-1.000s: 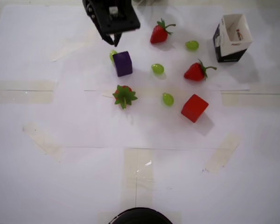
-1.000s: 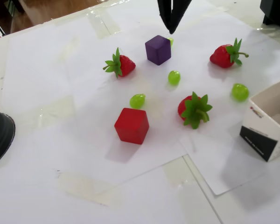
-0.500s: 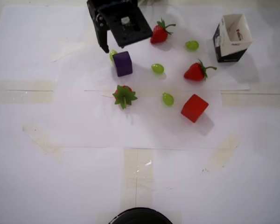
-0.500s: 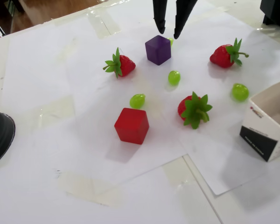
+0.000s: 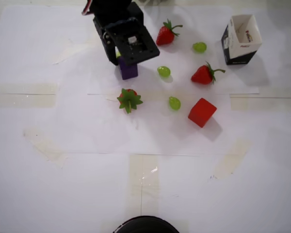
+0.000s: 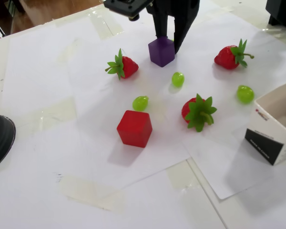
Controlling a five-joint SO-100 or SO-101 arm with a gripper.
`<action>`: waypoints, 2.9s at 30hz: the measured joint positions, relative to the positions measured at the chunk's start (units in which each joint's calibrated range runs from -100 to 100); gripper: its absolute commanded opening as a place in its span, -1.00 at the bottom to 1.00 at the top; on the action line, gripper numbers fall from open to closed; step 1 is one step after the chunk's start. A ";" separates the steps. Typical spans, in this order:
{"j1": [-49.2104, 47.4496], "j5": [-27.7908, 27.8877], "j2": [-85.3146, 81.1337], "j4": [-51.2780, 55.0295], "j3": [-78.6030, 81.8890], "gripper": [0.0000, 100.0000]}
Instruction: Pick up the grapes and place them in the box.
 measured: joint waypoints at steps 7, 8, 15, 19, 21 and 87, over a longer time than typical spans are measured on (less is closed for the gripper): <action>1.50 -0.20 0.00 2.21 -0.36 -0.98; 1.72 -0.15 0.00 2.92 -0.36 -0.98; 3.00 0.63 -3.18 12.09 -5.25 -0.99; 2.10 -0.49 -10.36 21.74 -10.77 -0.99; 0.07 -2.15 -14.72 27.35 -13.67 -0.99; -42.62 -16.95 -8.54 28.22 -16.02 -0.70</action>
